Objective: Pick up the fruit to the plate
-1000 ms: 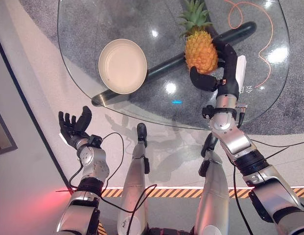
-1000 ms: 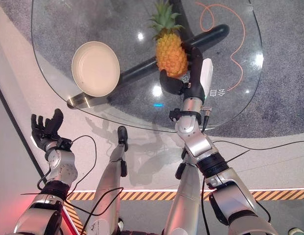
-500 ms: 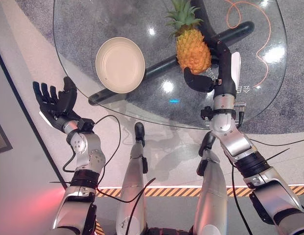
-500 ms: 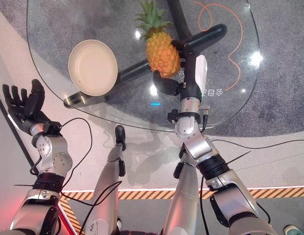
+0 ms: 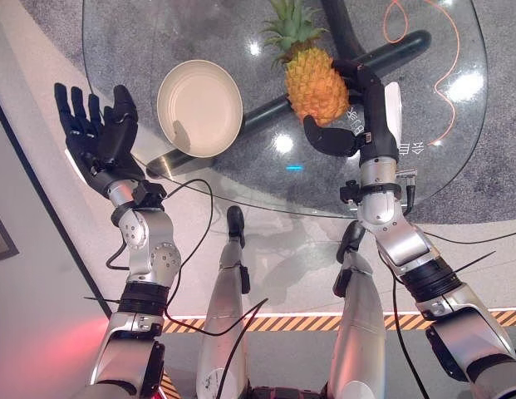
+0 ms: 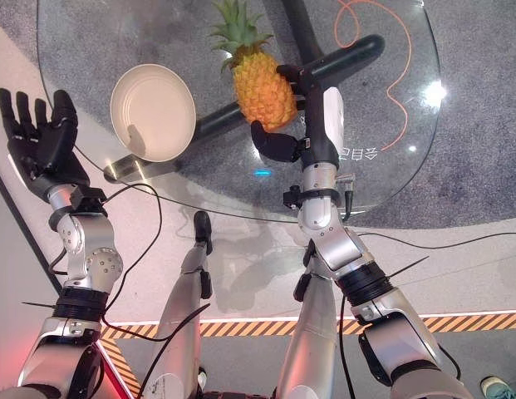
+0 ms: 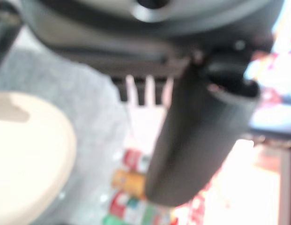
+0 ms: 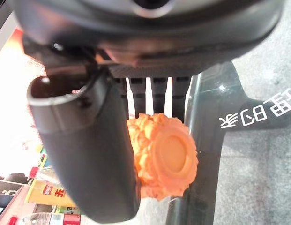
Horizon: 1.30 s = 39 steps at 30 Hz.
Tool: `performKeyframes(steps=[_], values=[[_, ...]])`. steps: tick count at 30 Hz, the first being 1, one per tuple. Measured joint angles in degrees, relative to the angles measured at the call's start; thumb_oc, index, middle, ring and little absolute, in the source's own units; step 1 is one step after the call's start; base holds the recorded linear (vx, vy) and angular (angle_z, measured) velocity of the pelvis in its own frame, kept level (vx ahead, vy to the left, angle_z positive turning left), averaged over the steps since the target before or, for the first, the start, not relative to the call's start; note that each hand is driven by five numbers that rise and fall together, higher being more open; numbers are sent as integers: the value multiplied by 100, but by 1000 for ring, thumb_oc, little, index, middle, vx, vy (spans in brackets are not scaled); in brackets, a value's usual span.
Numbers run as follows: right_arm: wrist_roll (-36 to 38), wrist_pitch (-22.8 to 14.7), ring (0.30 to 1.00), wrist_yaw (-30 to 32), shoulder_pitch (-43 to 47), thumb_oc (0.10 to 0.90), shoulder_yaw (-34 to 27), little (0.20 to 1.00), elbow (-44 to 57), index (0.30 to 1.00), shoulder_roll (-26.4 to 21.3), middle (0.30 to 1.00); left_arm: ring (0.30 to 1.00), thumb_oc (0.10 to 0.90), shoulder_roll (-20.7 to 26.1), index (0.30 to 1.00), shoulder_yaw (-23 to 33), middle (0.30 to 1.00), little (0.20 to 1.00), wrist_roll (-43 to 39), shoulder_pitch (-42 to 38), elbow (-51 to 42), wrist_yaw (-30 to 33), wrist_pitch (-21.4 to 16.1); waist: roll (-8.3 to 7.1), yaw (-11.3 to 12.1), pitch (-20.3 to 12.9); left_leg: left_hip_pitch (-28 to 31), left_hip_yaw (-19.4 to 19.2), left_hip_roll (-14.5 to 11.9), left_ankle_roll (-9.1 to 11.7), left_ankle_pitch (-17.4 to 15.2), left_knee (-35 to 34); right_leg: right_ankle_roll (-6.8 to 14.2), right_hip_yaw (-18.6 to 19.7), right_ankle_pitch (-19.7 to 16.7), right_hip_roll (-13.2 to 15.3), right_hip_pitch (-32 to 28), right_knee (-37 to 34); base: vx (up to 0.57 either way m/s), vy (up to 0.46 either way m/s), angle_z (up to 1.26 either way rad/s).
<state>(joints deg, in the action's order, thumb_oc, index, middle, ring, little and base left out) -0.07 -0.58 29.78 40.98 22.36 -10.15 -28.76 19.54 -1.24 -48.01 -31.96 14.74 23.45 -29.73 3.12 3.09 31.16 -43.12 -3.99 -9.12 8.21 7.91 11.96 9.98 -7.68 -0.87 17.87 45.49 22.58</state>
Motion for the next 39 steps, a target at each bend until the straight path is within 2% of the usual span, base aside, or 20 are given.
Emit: performKeyframes(steps=[7,14,21,27,39], values=[[-94,-153,300,-249,-144,100,-16,200,305,300,-74,300,900,800,3,900,-156,900,900,-340,53,-447,-663,444,0,-10,0,4,0,6,0,1,3,1,0,-1,8,0,8,0,0,0],[-221,-209,300,-588,-142,100,-18,200,508,300,-128,300,900,800,17,900,-305,900,900,-1253,61,-801,-1392,1121,1,-10,0,3,3,24,-1,1,2,10,0,5,25,0,12,0,-4,0],[-221,-249,300,-835,-129,100,43,200,526,300,-237,300,900,800,64,900,-510,900,900,-1796,50,-811,-1662,1711,1,-10,0,3,3,33,-1,1,-1,12,0,7,33,0,10,0,0,0],[-220,-248,300,-1009,-120,100,73,200,702,300,-306,300,900,800,133,900,-522,900,900,-2209,21,-811,-1709,1939,1,-14,0,4,1,33,-1,1,-8,13,0,7,34,0,5,0,0,0],[-208,-247,300,-1228,-58,100,555,200,926,300,-351,300,900,800,166,900,-736,900,900,-2448,-70,-811,-1659,1963,1,-5,0,4,2,47,-3,3,-8,17,-2,6,48,0,7,0,0,0]])
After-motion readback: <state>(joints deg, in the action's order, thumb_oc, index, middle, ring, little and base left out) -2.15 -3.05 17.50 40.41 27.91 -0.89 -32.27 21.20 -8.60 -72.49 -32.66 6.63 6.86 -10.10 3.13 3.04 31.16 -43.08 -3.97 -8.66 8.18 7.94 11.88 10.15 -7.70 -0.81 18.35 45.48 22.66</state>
